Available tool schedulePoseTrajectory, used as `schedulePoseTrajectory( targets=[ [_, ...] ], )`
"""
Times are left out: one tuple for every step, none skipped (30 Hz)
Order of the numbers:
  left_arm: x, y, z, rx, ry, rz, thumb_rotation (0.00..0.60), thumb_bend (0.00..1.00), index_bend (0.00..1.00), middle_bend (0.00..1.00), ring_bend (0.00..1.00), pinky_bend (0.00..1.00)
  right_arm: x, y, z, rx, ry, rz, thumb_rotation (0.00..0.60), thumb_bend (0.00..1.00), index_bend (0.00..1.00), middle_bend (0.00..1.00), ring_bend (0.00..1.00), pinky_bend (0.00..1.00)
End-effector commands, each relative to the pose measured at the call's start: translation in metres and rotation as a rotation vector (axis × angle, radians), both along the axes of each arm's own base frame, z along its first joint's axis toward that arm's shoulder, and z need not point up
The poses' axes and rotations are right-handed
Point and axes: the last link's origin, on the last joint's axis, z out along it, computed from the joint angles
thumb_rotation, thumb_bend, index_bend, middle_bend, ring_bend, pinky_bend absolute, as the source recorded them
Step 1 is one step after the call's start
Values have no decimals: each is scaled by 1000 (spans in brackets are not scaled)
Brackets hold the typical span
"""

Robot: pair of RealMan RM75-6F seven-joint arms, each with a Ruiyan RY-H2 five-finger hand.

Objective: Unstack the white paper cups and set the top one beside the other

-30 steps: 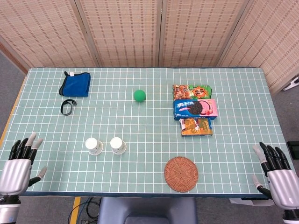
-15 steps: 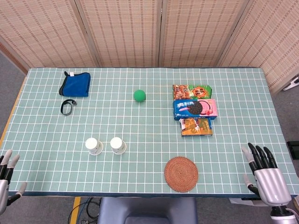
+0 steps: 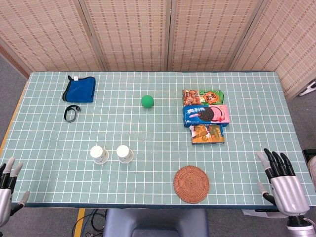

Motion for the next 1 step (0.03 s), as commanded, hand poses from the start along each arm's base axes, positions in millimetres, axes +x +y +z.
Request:
schedulePoseTrajectory(
  targets=[
    [-1,4,-3,-20,-9,7,600,295,0,0,0,0,0,2,0,-1,5,5,600,303,7,0,0,0]
  ],
)
